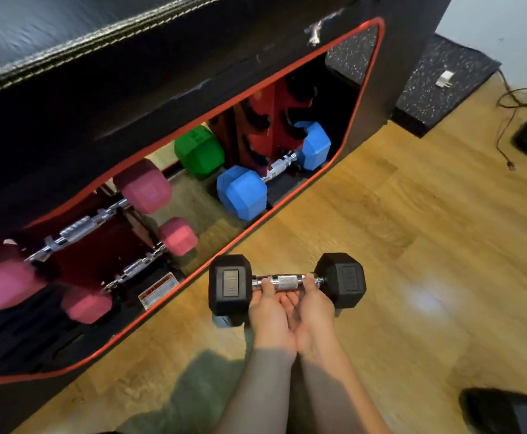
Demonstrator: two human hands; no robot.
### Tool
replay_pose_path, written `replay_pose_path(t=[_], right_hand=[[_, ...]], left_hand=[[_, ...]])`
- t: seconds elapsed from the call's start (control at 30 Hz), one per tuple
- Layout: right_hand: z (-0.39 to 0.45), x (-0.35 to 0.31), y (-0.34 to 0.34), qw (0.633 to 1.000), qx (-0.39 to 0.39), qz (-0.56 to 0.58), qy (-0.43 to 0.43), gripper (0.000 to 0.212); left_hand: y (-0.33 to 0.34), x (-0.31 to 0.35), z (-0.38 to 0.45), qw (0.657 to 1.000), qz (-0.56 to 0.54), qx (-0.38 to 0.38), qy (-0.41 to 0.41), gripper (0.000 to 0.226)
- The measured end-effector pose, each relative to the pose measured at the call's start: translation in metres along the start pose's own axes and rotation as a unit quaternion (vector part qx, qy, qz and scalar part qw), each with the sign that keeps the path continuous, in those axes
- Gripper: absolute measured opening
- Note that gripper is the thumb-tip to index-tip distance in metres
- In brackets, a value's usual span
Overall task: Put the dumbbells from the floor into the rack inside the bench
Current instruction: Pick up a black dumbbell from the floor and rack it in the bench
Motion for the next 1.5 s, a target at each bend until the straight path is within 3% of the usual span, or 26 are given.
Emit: replay_pose_path(t=[0.1,0.23,0.47,0.7,1.03,1.5], right_hand=[[-0.019,-0.045,0.030,0.997,-0.023,-0.033,-0.061,0.021],[-0.038,-0.105,0.078,0.987,-0.054,-0.093,-0.123,0.026],[-0.021,-0.163,0.141,0.982,-0.038,-0.141,-0.116,0.034],[0.027,-0.176,0.163,0.981,-0.024,-0.154,-0.120,0.040],[0.034,-0.195,0.184,0.972,-0.025,-0.181,-0.145,0.042],[0.031,-0.198,0.190,0.980,-0.052,-0.169,-0.090,0.031]], left_hand=[[0.041,0.027,-0.008,0.998,-0.042,-0.031,0.021,0.018],[0.101,0.068,-0.006,0.993,-0.094,-0.067,0.037,0.029],[0.164,0.103,0.009,0.992,-0.104,-0.069,0.031,0.034],[0.179,0.100,0.043,0.985,-0.110,-0.119,0.067,0.034],[0.194,0.104,0.058,0.972,-0.166,-0.158,0.053,0.040],[0.201,0.109,0.060,0.975,-0.177,-0.131,0.043,0.043]])
Point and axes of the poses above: each hand's wrist, its own z-axis towards the middle knuckle, its own y-axis out of the palm, x = y × z, the point moved 1 cm from there along z, towards the middle knuckle, and after that the axes turned 15 degrees about y, right-handed, at the moved point
